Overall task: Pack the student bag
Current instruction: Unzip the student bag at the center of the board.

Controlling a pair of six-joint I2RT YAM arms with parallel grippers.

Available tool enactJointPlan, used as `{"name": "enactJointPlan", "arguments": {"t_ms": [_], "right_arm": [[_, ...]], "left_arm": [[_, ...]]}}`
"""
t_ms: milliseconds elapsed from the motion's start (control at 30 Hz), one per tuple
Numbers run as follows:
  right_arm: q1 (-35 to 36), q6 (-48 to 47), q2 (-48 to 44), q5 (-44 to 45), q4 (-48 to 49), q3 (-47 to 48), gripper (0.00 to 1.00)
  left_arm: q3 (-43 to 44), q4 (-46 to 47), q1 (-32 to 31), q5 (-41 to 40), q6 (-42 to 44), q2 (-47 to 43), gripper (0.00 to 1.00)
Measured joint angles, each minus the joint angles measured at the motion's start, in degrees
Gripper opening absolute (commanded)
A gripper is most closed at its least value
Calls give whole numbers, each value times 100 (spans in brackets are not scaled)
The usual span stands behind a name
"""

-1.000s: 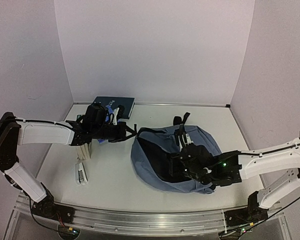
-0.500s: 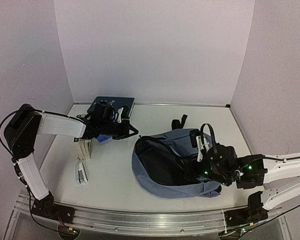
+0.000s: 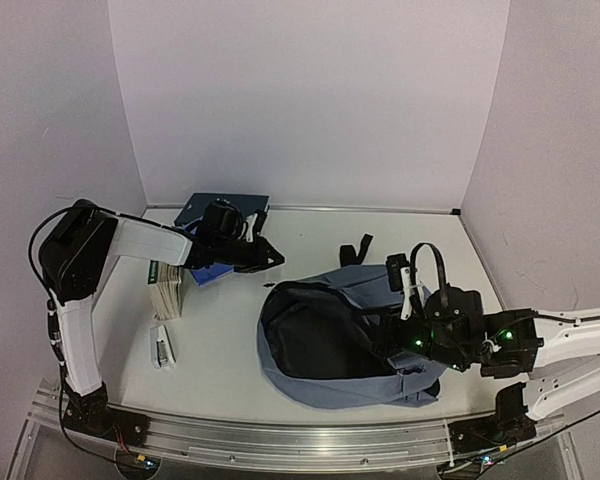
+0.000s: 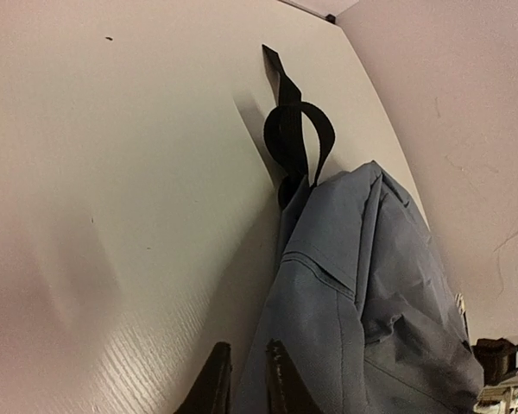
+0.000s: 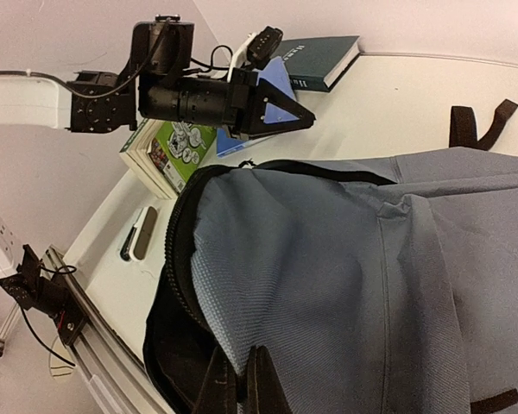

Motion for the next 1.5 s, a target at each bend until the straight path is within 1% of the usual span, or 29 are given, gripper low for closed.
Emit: {"name": "enactJointPlan", "arguments": {"t_ms": [67, 100, 133, 200, 333, 400, 467, 633, 733, 867, 933, 967, 1100, 1200, 1267, 1300, 1333, 1500], "right_arm": [[2, 100, 1, 144, -12, -17, 0], [2, 156, 12, 217, -27, -24, 0], [2, 218, 36, 293, -47, -26, 0], [2, 335, 117, 425, -73, -26, 0], [7, 596, 362, 726, -102, -26, 0], [7, 730, 473, 878, -124, -26, 0], [7, 886, 577, 1021, -138, -26, 0], [7, 1288, 781, 1276, -165, -26, 0], [5, 1504, 889, 1352, -197, -19, 0], [-17, 1725, 1078, 1354, -262, 33, 0], [-50, 1808, 1153, 1341, -274, 56, 0], [-70, 1850, 1185, 1327, -279, 63, 0], [-162, 1953, 1220, 1279, -311, 63, 0], [-228, 2035, 1215, 1234, -331, 65, 0], [-301, 2118, 1192, 1198, -397, 65, 0], [-357, 2174, 1170, 1186, -455, 65, 0], [-422, 2231, 1141, 1176, -522, 65, 0], [-1064, 2466, 780, 964, -852, 55, 0]], "left_arm": [[-98, -70, 0, -96, -10, -166, 49], [-209, -95, 0, -158, -16, -318, 56], [-340, -123, 0, -227, -46, -486, 61], [-671, -252, 2, -297, -93, -949, 67], [-1055, -629, -65, -387, -173, -1734, 73], [-1143, -858, -199, -434, -201, -2005, 76], [-1242, -1094, -442, -510, -208, -2213, 77], [-1661, -1400, -1004, -662, -382, -2485, 78], [-2024, -1430, -1052, -772, -622, -2594, 78], [-2269, -1333, -1057, -847, -910, -2599, 78], [-2272, -1188, -1097, -846, -979, -2545, 74], [-2268, -1108, -1114, -844, -1005, -2500, 69], [-2260, -908, -1152, -827, -1104, -2203, 42], [-2258, -890, -1156, -831, -1142, -2005, 18], [-2258, -893, -1156, -853, -1215, -1979, 6], [-2258, -885, -1157, -869, -1226, -1981, 2], [-2258, -875, -1160, -893, -1243, -1982, 1], [-2258, -877, -1156, -987, -1250, -2027, 0]]}}
